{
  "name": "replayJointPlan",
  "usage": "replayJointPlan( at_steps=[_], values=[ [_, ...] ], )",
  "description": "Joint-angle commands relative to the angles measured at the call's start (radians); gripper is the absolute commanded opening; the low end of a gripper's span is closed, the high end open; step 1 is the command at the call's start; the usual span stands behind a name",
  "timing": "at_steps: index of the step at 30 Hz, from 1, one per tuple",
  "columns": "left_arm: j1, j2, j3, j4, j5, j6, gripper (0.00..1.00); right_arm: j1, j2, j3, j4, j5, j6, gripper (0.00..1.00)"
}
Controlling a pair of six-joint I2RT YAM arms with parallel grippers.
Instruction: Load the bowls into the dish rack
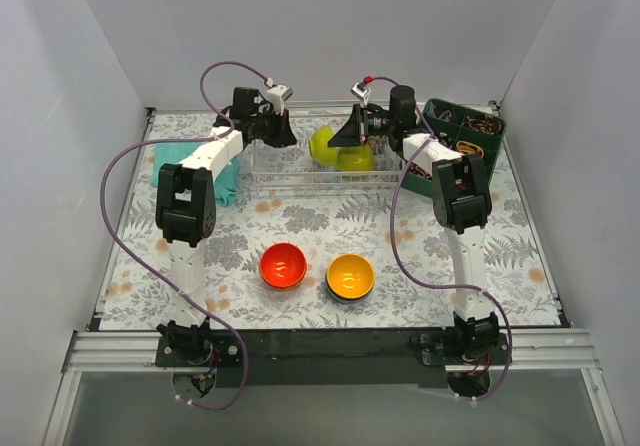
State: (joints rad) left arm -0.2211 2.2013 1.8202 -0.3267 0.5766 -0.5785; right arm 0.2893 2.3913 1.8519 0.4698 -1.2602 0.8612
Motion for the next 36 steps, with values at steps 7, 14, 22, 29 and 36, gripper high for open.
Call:
replayJointPlan(
  at_steps=[7,14,22,29,36],
  values=[
    [-0.064,-0.037,0.027,0.017,0.095,-0.03,0.0,0.001,-0.004,0.021,0.052,-0.004,-0.027,0.01],
    [-0.075,-0.051,-0.002,0.018,0.1,-0.04,0.0,0.001,0.006,0.004,-0.008,0.019,-0.071,0.04],
    [-0.077,-0.045,-0.012,0.02,0.12,-0.05,0.0,0.007,0.025,0.0,-0.068,0.033,-0.119,0.12],
    [-0.08,-0.034,-0.007,0.02,0.15,-0.067,0.0,0.005,-0.003,-0.022,-0.134,0.056,-0.163,0.25],
    [-0.087,-0.012,0.024,0.037,0.172,-0.087,0.0,-0.028,-0.063,0.046,-0.416,0.18,-0.355,0.33]
  ],
)
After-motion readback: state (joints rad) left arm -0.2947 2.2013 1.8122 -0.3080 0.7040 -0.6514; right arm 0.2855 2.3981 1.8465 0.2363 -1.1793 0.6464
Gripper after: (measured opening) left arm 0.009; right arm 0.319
